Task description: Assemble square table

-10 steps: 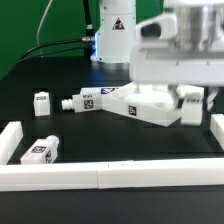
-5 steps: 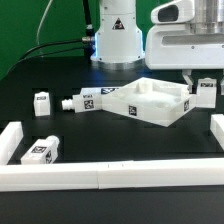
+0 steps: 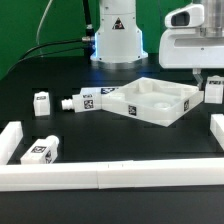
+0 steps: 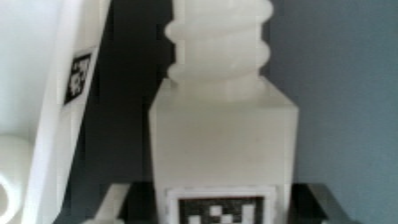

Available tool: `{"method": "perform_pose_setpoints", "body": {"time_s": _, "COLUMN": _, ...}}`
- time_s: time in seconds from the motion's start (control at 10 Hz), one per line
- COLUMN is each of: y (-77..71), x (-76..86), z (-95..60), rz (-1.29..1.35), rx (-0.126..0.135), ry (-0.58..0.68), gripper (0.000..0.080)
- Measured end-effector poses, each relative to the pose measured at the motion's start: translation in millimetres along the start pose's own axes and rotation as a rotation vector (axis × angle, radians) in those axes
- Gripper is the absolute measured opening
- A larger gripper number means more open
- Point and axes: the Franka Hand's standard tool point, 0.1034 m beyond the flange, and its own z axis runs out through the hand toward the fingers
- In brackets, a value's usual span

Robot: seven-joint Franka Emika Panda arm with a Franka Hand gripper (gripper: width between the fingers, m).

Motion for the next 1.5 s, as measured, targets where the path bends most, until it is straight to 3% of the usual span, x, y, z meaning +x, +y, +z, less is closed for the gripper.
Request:
{"method": "perform_pose_setpoints", "body": {"time_s": 0.2, "y": 2.6, "x": -2.9, "z": 9.7, "rz": 0.007, "rx": 0.009, "ry": 0.007, "gripper": 0.0281}}
{"method": "perform_pose_setpoints", "body": {"time_s": 0.5, "y": -4.8, "x": -26.4, "z": 41.2, "rz": -0.015, "rx": 0.009, "ry": 0.019, "gripper": 0.0281}}
{"method": "perform_pose_setpoints", "body": {"time_s": 0.7, "y": -7.4, "x": -30.6, "z": 45.8, "rz": -0.028, "rx": 0.005, "ry": 0.013, "gripper": 0.0281}}
{"method": "perform_pose_setpoints", "body": {"time_s": 0.8, "y": -6.9, "x": -30.2, "z": 45.8, "rz": -0.029, "rx": 0.004, "ry": 0.013, "gripper": 0.0362}}
{"method": "perform_pose_setpoints", "body": {"time_s": 0.9, "y": -6.9, "x": -30.4, "z": 46.0, "rz": -0.030, "rx": 0.004, "ry": 0.013, "gripper": 0.0362}}
{"method": "perform_pose_setpoints", "body": {"time_s": 1.0, "y": -7.1, "x": -30.5, "z": 45.4, "rz": -0.031, "rx": 0.004, "ry": 0.012, "gripper": 0.0566}}
{"method": "perform_pose_setpoints", "body": {"time_s": 1.1, "y": -8.6, "x": -31.5, "z": 36.5, "rz": -0.041, "rx": 0.002, "ry": 0.001, "gripper": 0.0627}}
{"method": "perform_pose_setpoints", "body": {"time_s": 1.2, "y": -9.5, "x": -31.3, "z": 22.0, "rz": -0.067, "rx": -0.001, "ry": -0.017, "gripper": 0.0627}}
{"method": "perform_pose_setpoints", "body": {"time_s": 1.4, "y": 1.5, "x": -4.6, "z": -15.3, "rz": -0.193, "rx": 0.012, "ry": 0.000, "gripper": 0.0648}}
{"method": "perform_pose_setpoints", "body": {"time_s": 1.5, "y": 13.4, "x": 19.0, "z": -24.0, "rz": -0.364, "rx": 0.017, "ry": 0.027, "gripper": 0.0648}}
